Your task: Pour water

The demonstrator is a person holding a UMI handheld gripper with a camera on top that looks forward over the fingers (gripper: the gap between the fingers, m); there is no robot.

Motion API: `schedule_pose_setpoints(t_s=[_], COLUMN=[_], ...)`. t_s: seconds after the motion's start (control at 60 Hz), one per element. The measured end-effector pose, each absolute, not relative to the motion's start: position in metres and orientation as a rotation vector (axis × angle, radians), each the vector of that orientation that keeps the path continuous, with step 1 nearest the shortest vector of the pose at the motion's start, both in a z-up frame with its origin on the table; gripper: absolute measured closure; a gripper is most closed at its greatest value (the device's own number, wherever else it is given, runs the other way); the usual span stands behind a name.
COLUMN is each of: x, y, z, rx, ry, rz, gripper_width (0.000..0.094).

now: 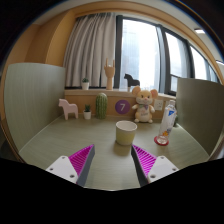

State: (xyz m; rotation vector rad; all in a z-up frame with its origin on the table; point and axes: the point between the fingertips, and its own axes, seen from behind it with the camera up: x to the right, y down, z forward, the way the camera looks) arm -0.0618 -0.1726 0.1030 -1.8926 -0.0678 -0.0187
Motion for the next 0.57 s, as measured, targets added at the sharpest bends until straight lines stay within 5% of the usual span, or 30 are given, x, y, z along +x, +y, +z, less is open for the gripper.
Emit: schedule_pose_setpoints(t_s=[0.567], x=[-0.139], y=[-0.22], z=[0.163], rx=[-1.801], ry=[-0.103], rz=[0.1], gripper_width=[0.02])
